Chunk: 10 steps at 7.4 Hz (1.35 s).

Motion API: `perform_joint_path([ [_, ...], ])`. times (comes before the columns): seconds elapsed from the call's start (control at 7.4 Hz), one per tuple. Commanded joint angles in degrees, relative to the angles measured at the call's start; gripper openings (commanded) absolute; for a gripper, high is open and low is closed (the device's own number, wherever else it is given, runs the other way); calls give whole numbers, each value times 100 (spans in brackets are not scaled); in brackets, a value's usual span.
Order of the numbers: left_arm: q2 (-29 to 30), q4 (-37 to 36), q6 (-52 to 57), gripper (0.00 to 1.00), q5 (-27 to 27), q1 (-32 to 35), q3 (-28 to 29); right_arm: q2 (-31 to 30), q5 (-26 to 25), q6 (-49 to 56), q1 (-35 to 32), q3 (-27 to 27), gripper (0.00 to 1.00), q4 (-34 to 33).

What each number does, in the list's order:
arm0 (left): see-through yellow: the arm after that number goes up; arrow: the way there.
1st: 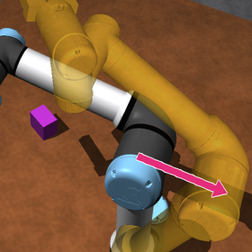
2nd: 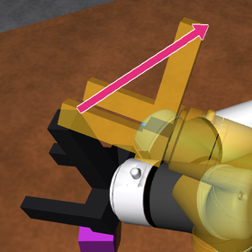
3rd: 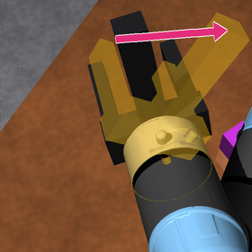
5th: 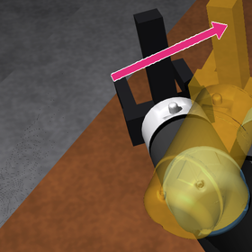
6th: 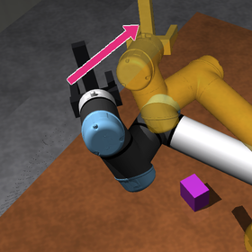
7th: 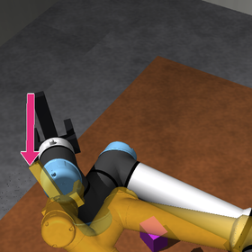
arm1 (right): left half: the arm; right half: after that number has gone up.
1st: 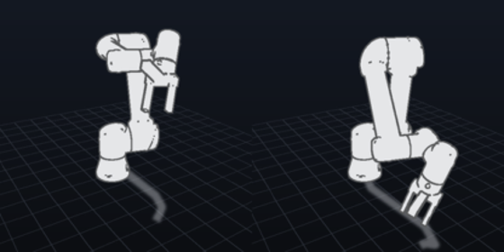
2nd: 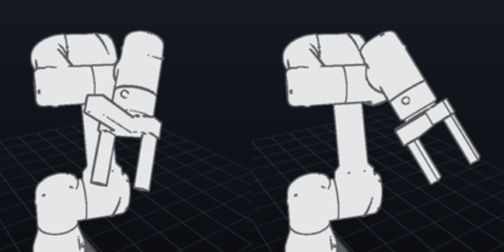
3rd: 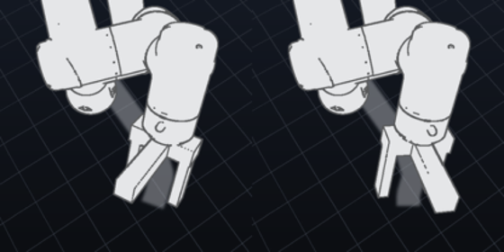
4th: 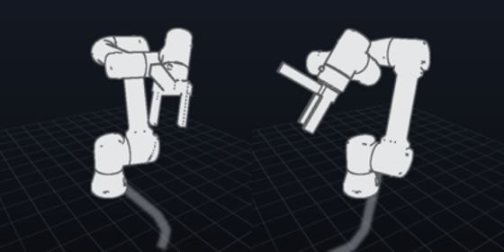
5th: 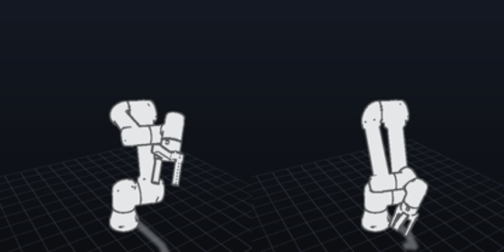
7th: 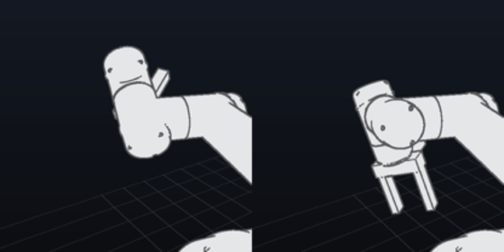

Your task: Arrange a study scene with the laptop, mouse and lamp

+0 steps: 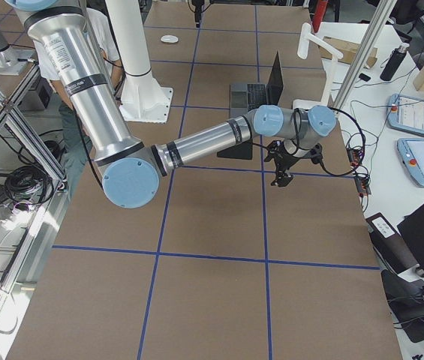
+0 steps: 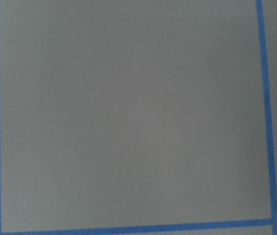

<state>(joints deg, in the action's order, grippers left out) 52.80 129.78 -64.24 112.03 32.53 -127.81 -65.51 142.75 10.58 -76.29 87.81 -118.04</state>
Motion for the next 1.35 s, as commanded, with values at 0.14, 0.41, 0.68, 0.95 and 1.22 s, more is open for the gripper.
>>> perform_joint_path([
  [0.14, -270, 1122, -852, 100, -761, -1055, 421, -268, -10, -186, 0, 25, 100, 683],
  [0.41, -306, 1603, -1472, 100, -857, -1500, 670, -391, 8, -581, 0, 34, 100, 1123],
  [0.68, -515, 1621, -1837, 100, -1383, -2195, 687, -418, 16, -618, 8, 52, 100, 1178],
  [0.95, -674, 1786, -2345, 100, -1893, -2950, 696, -410, 43, -636, 8, 60, 100, 1178],
  [1.22, -719, 2005, -2793, 99, -2541, -3942, 932, -409, 52, -636, 17, 60, 100, 1178],
])
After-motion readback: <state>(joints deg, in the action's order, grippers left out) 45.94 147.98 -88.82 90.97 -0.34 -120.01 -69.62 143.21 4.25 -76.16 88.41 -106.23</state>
